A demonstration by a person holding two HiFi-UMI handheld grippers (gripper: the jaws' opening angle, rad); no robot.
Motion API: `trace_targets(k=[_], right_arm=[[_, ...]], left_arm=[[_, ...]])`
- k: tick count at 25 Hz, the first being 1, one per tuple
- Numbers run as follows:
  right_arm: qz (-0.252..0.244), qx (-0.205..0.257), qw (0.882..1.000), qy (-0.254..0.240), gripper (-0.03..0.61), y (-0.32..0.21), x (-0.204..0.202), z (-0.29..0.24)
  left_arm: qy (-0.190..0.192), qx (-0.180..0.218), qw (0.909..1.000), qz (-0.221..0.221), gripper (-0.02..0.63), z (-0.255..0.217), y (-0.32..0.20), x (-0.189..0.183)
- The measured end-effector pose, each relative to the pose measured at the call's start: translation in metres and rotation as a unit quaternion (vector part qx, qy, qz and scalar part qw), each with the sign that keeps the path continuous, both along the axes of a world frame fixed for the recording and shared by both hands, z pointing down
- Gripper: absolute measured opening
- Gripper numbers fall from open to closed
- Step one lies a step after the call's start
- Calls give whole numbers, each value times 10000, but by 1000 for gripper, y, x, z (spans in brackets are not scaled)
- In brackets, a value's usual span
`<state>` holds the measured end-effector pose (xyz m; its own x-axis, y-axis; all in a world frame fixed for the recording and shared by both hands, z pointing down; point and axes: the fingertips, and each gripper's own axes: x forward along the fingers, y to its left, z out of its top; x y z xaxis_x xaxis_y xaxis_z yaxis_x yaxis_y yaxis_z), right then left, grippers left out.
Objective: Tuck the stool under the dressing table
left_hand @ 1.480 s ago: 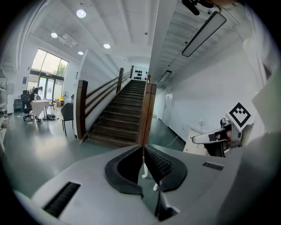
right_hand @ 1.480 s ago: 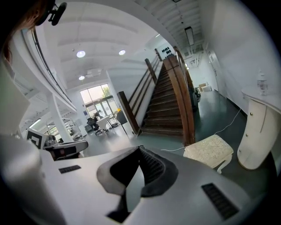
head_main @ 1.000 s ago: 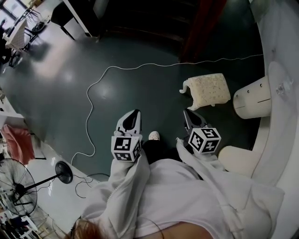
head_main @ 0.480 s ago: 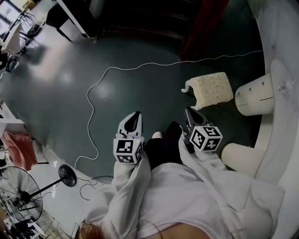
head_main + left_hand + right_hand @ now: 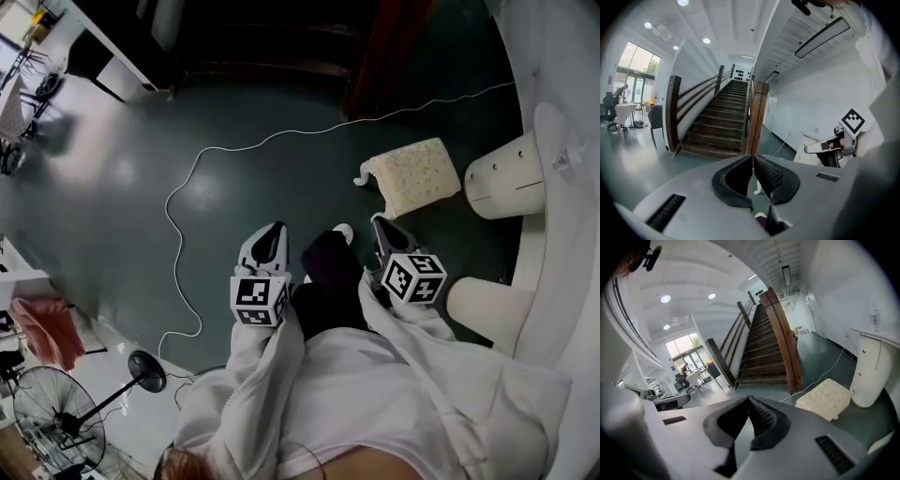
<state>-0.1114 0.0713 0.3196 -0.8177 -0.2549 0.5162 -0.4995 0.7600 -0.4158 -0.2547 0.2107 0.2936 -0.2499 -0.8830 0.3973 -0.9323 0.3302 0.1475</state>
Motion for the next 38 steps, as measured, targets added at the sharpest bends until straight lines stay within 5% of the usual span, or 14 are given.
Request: trace_targets(k=[9, 20, 29, 38], right_arm=[[923, -38, 9956, 156, 51, -84, 12, 16], [2270, -448, 9724, 305, 51, -164, 57, 55], [2805, -559, 9569, 510, 51, -204, 81, 83], [3101, -734, 9467, 473, 51, -215, 96, 102]], left_arm=[[-37, -236, 9938, 1090, 23, 7, -109, -8], [-8, -648, 9618, 2659, 23, 34, -242, 18], [220, -1113, 9363, 3323, 23, 60, -301, 41], [340, -1304, 9226, 3615, 25, 83, -340, 49]])
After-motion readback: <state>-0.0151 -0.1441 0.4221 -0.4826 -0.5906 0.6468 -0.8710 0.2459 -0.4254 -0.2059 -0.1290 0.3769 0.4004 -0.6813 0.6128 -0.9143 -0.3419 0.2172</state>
